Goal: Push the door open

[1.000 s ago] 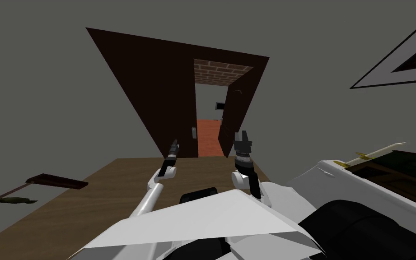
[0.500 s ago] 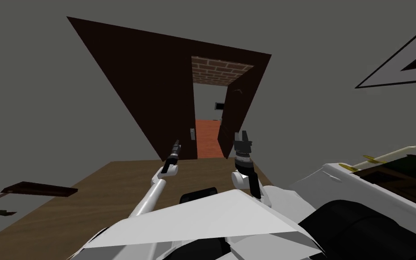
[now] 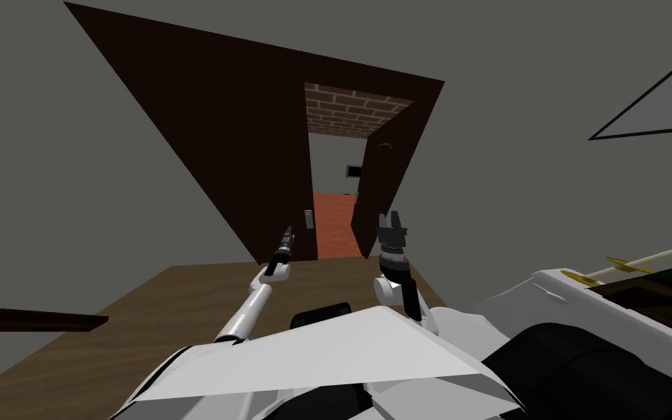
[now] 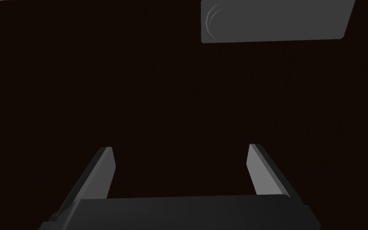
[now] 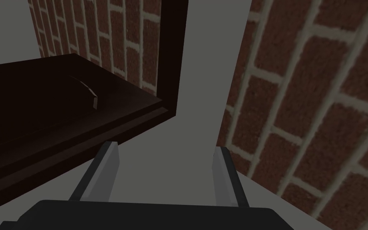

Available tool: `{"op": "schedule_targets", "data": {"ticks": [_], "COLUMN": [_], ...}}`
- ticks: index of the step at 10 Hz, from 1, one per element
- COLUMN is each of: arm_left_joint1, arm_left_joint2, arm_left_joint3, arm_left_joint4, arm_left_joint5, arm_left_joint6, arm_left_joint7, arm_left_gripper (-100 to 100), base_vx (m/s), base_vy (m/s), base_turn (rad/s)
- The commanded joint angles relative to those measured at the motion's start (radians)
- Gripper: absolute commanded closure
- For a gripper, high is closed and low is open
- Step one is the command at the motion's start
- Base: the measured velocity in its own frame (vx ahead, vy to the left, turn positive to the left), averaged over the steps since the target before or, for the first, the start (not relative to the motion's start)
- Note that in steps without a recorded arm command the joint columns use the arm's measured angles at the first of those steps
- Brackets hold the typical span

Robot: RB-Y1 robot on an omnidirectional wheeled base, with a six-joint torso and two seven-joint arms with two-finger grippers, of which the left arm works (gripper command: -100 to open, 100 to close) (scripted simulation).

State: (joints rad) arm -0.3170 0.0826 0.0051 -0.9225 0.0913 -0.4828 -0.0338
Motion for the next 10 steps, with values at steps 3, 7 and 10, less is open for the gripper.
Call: {"op": "schedule_targets", "data": {"ticks": [3,7,10], "arm_left_joint1": [-0.053,-0.099,-0.141], "arm_left_joint2": [-0.004,-0.010,-0.016], "arm_left_joint3": [0.002,0.003,0.004], "arm_left_joint4": [0.089,0.165,0.234], "arm_left_joint5": [0.013,0.025,0.035], "arm_left_joint6": [0.004,0.010,0.015], "arm_left_joint7": [0.002,0.002,0.003], "arm_left_gripper": [-100,-100,-100], "base_vx": [0.090,0.088,0.083], "base_vy": [-0.025,-0.014,-0.015], "base_turn": [-0.022,-0.016,-0.022]}}
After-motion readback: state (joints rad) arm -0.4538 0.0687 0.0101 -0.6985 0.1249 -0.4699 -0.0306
